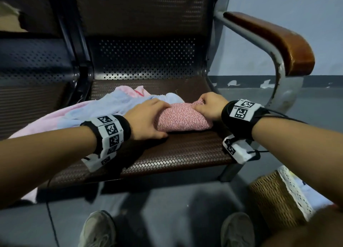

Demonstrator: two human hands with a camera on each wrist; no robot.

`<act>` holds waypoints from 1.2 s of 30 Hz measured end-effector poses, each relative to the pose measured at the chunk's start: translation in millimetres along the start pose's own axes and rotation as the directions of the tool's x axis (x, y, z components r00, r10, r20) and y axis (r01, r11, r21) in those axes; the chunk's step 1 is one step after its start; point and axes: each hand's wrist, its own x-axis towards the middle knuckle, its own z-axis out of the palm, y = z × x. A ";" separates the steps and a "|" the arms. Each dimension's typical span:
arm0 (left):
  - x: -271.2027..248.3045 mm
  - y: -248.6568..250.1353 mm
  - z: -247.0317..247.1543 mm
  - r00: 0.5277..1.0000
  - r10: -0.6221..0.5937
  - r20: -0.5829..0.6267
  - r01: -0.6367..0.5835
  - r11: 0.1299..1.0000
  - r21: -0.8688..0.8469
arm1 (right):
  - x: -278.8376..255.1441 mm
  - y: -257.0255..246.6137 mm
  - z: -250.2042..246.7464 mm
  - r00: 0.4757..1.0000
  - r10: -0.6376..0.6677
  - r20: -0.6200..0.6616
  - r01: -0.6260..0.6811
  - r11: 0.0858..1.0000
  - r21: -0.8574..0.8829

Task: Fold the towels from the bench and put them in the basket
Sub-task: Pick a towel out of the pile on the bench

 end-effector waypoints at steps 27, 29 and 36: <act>78.8 234.5 -20.3 0.996 -0.077 0.056 0.080 0.361 -0.929 | -170.5 80.6 -112.2 0.982 0.053 -0.180 0.153 0.322 0.934; 93.0 277.7 -5.3 1.000 -0.007 0.019 0.020 0.424 -0.905 | -199.3 112.9 -121.4 0.957 0.172 -0.233 0.174 0.303 0.937; 142.7 403.4 84.4 0.939 0.102 0.329 0.246 0.468 -0.849 | -275.2 242.8 -106.1 0.771 0.598 -0.218 0.125 0.194 0.973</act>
